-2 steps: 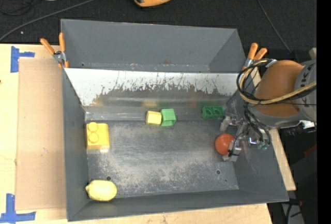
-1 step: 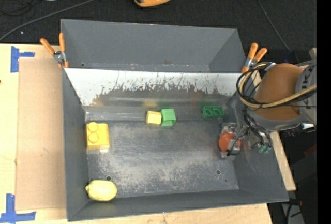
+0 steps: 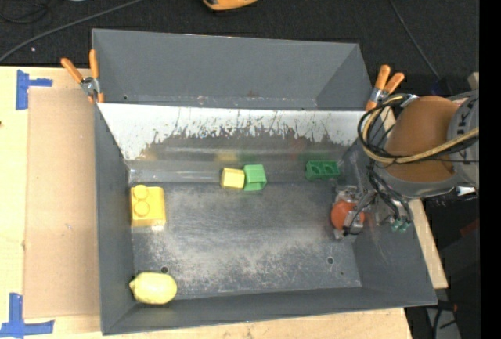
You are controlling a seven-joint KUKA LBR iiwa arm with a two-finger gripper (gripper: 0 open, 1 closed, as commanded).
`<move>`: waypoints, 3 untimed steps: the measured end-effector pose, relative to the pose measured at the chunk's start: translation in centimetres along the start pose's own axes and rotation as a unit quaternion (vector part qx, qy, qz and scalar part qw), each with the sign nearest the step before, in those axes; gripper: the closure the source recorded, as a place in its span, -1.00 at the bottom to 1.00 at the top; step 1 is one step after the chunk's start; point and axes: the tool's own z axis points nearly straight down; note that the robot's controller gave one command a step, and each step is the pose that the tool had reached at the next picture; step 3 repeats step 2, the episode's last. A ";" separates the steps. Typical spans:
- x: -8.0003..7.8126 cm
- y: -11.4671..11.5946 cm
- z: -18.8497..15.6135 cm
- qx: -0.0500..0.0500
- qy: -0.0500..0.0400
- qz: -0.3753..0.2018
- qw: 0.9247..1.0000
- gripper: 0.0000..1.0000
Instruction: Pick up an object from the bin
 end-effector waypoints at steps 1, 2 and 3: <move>-0.4 0.0 -6.0 -0.001 0.002 0.013 1.000 1.00; -0.1 0.1 -13.6 -0.001 0.003 0.015 1.000 1.00; -0.1 0.1 -13.6 -0.001 0.003 0.015 1.000 1.00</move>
Offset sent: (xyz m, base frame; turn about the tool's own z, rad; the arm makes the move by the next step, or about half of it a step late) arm -0.0035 0.0031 0.2085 0.0314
